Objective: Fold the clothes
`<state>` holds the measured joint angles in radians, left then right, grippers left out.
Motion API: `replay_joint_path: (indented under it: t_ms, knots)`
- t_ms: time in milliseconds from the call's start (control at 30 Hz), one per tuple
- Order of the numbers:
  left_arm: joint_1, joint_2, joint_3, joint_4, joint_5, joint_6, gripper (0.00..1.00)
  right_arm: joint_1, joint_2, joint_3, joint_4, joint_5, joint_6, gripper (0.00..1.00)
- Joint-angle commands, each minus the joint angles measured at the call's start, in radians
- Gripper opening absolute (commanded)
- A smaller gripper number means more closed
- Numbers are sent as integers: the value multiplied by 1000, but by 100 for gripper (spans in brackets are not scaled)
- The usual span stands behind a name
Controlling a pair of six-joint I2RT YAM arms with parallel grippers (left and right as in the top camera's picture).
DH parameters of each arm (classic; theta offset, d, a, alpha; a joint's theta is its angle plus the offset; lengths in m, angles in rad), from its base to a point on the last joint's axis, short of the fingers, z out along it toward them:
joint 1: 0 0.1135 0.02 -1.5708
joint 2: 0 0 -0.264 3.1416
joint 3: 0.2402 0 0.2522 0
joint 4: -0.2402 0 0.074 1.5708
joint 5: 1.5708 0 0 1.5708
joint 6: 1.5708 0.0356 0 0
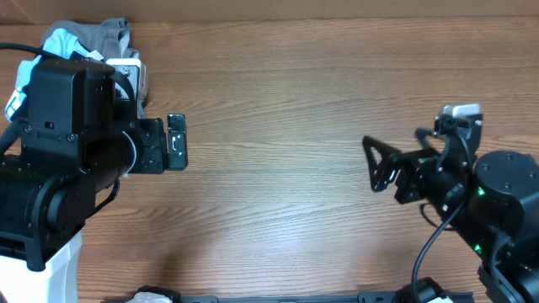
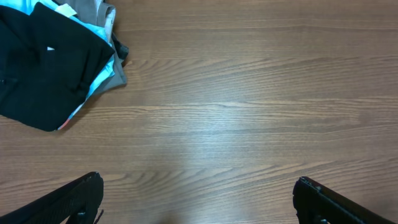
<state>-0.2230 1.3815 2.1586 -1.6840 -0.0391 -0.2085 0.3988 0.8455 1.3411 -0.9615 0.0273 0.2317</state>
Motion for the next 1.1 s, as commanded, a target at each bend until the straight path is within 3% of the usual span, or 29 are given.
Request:
replay_joint_path:
  t_ms: [0,267,667,1067]
  knots:
    - [-6,4,-3,0,-13,-17,100,-30,-59,-39,90,121,-160,100]
    - [-6,4,-3,0,-13,-17,100,-162,-295,-362,266,-35,-157,100]
    - [-6,4,-3,1,-13,-17,100,-256,-743,-867,363,-93,-150,100]
    - [-6,4,-3,0,-13,-17,100,-260,-843,-1208,623,-119,-150,100]
